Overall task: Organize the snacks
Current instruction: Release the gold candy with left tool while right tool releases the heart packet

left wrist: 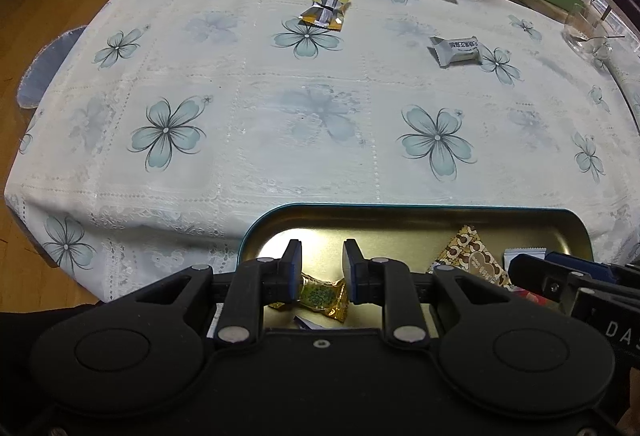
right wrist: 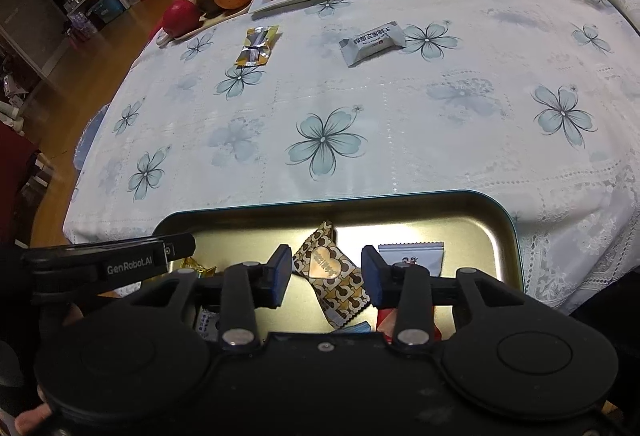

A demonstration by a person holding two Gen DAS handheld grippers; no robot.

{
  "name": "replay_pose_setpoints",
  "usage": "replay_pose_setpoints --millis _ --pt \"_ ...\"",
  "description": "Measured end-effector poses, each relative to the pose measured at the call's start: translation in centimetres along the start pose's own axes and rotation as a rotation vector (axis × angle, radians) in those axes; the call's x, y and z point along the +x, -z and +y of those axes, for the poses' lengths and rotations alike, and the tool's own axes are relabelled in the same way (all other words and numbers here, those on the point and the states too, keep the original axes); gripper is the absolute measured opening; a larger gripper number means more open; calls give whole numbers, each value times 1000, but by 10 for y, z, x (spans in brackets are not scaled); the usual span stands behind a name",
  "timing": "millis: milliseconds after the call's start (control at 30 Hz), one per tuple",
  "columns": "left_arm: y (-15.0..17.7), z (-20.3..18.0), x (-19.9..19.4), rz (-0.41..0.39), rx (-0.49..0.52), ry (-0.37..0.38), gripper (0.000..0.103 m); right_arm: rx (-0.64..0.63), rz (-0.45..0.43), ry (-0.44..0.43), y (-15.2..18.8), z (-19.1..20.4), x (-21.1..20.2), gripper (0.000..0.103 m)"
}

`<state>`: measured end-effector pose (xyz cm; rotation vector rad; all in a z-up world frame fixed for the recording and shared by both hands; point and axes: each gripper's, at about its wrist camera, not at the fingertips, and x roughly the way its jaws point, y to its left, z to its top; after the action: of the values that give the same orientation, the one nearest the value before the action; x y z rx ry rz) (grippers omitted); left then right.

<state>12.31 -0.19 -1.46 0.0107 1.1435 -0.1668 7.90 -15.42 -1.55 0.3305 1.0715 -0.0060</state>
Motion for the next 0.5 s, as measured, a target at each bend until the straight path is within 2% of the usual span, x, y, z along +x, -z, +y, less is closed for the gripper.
replay_pose_setpoints --millis 367,500 --pt "2 -5 1 -7 28 -58 32 13 6 33 0 -4 3 46" --pt "4 -10 -3 -40 57 -98 33 13 1 54 0 -4 3 49"
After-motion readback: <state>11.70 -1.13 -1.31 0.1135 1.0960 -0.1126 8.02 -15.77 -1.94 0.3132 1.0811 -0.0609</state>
